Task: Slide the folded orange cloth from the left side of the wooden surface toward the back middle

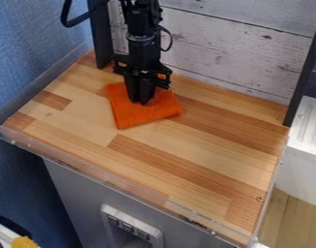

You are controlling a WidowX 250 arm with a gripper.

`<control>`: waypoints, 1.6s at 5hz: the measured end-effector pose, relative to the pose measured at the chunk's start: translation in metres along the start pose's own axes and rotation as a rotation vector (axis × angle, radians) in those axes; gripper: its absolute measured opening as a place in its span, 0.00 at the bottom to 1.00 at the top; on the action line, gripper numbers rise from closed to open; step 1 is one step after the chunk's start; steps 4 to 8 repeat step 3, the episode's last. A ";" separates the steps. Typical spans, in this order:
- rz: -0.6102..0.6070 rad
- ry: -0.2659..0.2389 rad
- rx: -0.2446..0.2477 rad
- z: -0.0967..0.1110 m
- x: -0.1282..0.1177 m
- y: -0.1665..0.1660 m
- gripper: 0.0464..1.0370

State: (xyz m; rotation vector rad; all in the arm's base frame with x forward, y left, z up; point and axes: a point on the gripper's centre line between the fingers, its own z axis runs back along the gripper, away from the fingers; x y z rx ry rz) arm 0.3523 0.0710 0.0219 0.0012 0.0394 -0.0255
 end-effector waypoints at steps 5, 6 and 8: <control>-0.022 -0.022 -0.002 0.009 0.008 0.001 0.96; -0.022 -0.022 -0.002 0.009 0.008 0.001 0.96; -0.022 -0.022 -0.002 0.009 0.008 0.001 0.96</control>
